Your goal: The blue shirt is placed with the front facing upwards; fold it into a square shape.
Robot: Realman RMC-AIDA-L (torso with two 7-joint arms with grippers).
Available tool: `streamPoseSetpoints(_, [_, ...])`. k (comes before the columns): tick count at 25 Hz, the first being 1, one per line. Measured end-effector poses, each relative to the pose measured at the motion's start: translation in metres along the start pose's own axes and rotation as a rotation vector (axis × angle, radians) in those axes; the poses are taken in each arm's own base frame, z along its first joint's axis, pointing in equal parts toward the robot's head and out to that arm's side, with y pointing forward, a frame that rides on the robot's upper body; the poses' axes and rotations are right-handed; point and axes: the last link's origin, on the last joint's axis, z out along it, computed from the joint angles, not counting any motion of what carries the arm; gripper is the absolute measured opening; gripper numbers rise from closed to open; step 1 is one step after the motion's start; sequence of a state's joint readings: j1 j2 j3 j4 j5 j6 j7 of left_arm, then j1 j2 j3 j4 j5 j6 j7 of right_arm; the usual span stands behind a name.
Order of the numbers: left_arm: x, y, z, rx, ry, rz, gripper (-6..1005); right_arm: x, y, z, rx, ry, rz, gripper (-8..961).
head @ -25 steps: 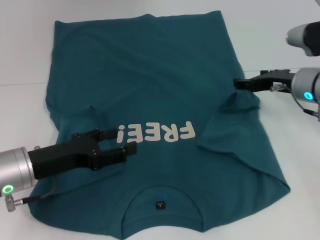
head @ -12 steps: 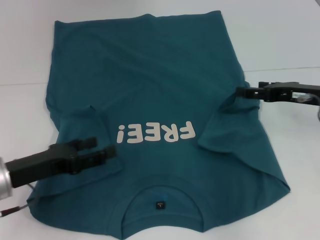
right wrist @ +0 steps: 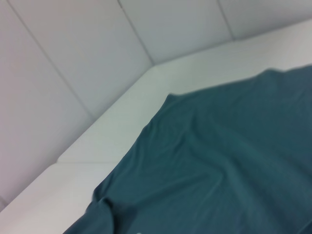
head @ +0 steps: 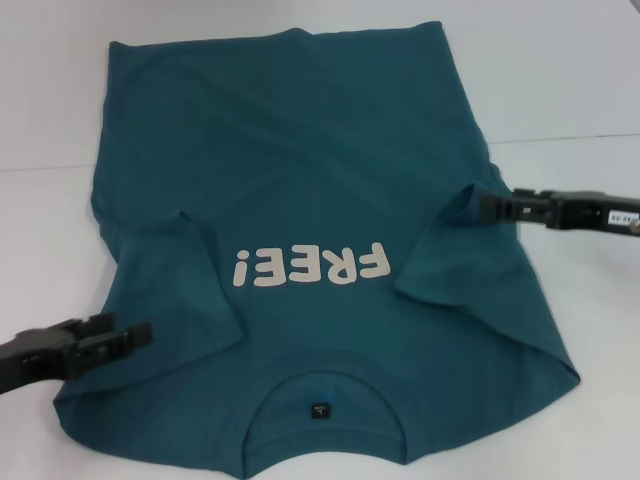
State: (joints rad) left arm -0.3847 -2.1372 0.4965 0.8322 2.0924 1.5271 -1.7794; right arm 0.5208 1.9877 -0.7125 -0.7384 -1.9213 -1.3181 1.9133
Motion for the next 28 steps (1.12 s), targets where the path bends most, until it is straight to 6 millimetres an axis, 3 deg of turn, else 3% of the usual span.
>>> streamPoseSetpoints(11, [-0.007,-0.016,-0.033,0.103,-0.08,-0.003,875,0.01,0.016,0.012,-0.122,0.154,-0.045,913])
streamPoseSetpoints(28, [-0.024,-0.024,-0.033,0.157,-0.151,-0.034,875,0.001,0.012,0.013,-0.087,0.111,-0.046,912])
